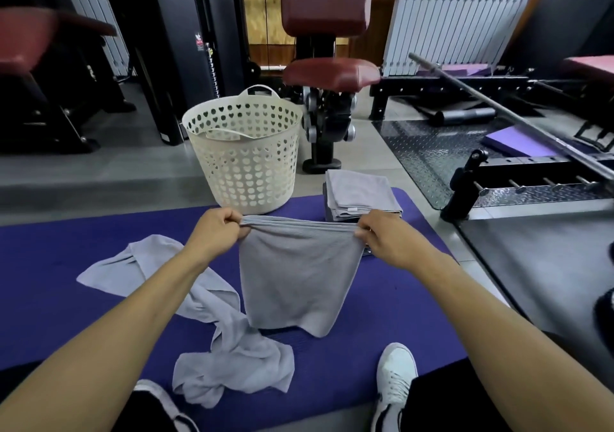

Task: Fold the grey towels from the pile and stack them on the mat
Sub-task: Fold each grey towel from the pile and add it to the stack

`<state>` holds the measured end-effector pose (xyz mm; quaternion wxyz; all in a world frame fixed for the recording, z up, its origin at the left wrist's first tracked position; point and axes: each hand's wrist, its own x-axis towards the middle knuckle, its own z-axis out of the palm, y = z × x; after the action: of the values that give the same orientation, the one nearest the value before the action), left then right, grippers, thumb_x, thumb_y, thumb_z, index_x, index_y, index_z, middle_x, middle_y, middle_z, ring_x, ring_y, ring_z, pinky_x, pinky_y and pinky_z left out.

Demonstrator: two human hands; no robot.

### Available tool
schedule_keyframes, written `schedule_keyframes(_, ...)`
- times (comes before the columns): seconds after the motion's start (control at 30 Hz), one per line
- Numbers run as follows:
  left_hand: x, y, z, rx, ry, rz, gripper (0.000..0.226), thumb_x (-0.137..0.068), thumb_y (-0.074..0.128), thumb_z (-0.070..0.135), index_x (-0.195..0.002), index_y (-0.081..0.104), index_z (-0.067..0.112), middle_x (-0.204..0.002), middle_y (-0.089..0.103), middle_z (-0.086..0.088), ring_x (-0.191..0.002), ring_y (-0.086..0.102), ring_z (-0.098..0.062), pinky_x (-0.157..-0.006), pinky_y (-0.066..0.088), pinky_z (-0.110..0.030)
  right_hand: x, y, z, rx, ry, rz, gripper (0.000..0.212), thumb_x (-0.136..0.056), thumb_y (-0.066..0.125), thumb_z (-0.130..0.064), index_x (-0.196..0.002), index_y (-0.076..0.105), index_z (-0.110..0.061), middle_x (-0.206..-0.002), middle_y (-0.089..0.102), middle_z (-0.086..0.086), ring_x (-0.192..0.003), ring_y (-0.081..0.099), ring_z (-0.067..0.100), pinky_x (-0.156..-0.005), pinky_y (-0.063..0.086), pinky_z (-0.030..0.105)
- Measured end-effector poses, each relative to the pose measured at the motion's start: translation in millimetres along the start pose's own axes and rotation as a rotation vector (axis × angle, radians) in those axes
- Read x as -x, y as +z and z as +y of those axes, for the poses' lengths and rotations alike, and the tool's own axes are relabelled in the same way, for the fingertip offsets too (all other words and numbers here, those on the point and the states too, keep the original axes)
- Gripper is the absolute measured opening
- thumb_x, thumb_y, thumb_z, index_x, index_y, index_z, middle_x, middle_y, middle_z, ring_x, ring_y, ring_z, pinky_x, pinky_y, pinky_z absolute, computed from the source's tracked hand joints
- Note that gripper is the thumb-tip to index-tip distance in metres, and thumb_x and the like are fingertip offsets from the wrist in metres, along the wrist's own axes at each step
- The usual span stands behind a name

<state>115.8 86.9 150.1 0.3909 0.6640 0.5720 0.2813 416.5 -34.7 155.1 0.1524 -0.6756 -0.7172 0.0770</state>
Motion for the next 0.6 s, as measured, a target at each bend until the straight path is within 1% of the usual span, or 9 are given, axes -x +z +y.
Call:
schedule_keyframes(0.1, 7, 0, -10, 0.092, -0.062, -0.026, 0.011, -0.084, 0.066, 0.003, -0.079, 0.07, 0.012, -0.077, 0.07, 0.001, -0.08, 0.062, -0.016, -0.085, 0.053, -0.036, 9, 0, -4, -0.078, -0.002, -0.025, 0.027, -0.098, 0.055, -0.024, -0.072, 0.052, -0.02, -0.071, 0.055, -0.006, -0.069, 0.05, 0.017, -0.064, 0.035, 0.03)
schedule_keyframes(0.2, 18, -5, -9, 0.19, -0.059, -0.119, 0.01, -0.087, 0.063, 0.001, -0.08, 0.066, 0.008, -0.079, 0.068, -0.002, -0.084, 0.062, -0.018, -0.085, 0.053, -0.034, 21, -7, -8, -0.196, 0.031, -0.068, 0.032, -0.093, 0.062, -0.021, -0.066, 0.046, -0.027, -0.064, 0.05, -0.011, -0.06, 0.042, 0.007, -0.061, 0.033, 0.026)
schedule_keyframes(0.27, 26, -10, -5, 0.262, -0.054, -0.182, 0.015, -0.089, 0.059, 0.0, -0.078, 0.06, 0.01, -0.069, 0.063, 0.001, -0.072, 0.058, -0.015, -0.074, 0.052, -0.028, 29, -10, -12, -0.37, 0.087, -0.041, 0.028, -0.091, 0.065, -0.015, -0.068, 0.051, -0.022, -0.065, 0.051, -0.009, -0.059, 0.042, 0.006, -0.062, 0.036, 0.026)
schedule_keyframes(0.33, 35, -16, -3, 0.286, -0.063, -0.263, 0.015, -0.09, 0.058, 0.001, -0.08, 0.058, 0.011, -0.067, 0.06, 0.0, -0.066, 0.056, -0.014, -0.065, 0.05, -0.024, 38, -9, -15, -0.62, 0.157, 0.034, 0.019, -0.091, 0.067, -0.009, -0.075, 0.059, -0.015, -0.066, 0.055, -0.005, -0.063, 0.049, 0.009, -0.065, 0.044, 0.031)
schedule_keyframes(0.4, 43, -21, -5, 0.322, -0.078, -0.332, 0.009, -0.091, 0.058, 0.001, -0.086, 0.061, 0.008, -0.074, 0.06, -0.006, -0.07, 0.056, -0.018, -0.067, 0.049, -0.026, 45, -7, -18, -0.795, 0.225, 0.087, 0.006, -0.09, 0.068, -0.004, -0.09, 0.066, -0.01, -0.063, 0.057, -0.001, -0.068, 0.055, 0.014, -0.075, 0.053, 0.038)
schedule_keyframes(0.43, 46, -23, -7, 0.328, -0.082, -0.357, 0.006, -0.092, 0.058, 0.002, -0.091, 0.064, 0.005, -0.079, 0.061, -0.009, -0.073, 0.055, -0.02, -0.07, 0.048, -0.028, 46, -6, -19, -0.842, 0.254, 0.098, 0.011, -0.089, 0.069, -0.004, -0.098, 0.067, -0.009, -0.061, 0.055, 0.0, -0.07, 0.056, 0.016, -0.079, 0.056, 0.039)
schedule_keyframes(0.5, 47, -24, -12, 0.314, -0.079, -0.391, 0.014, -0.095, 0.059, 0.006, -0.103, 0.067, -0.002, -0.088, 0.065, -0.013, -0.08, 0.059, -0.022, -0.075, 0.051, -0.029, 45, -6, -19, -0.891, 0.309, 0.09, 0.021, -0.088, 0.07, -0.004, -0.108, 0.066, -0.008, -0.061, 0.056, 0.0, -0.071, 0.059, 0.015, -0.081, 0.059, 0.035)
schedule_keyframes(0.53, 45, -24, -15, 0.306, -0.078, -0.402, 0.017, -0.095, 0.06, 0.008, -0.107, 0.068, -0.002, -0.091, 0.067, -0.013, -0.083, 0.062, -0.022, -0.078, 0.054, -0.029, 43, -7, -18, -0.897, 0.333, 0.077, 0.02, -0.088, 0.071, -0.005, -0.108, 0.067, -0.006, -0.065, 0.06, 0.002, -0.072, 0.062, 0.015, -0.08, 0.06, 0.032)
schedule_keyframes(0.6, 42, -20, -20, 0.303, -0.084, -0.41, 0.016, -0.094, 0.063, 0.01, -0.106, 0.07, 0.002, -0.093, 0.071, -0.01, -0.085, 0.067, -0.019, -0.079, 0.058, -0.027, 35, -6, -15, -0.845, 0.349, 0.017, 0.009, -0.088, 0.071, -0.006, -0.095, 0.072, -0.001, -0.072, 0.065, 0.006, -0.072, 0.063, 0.015, -0.076, 0.059, 0.027)
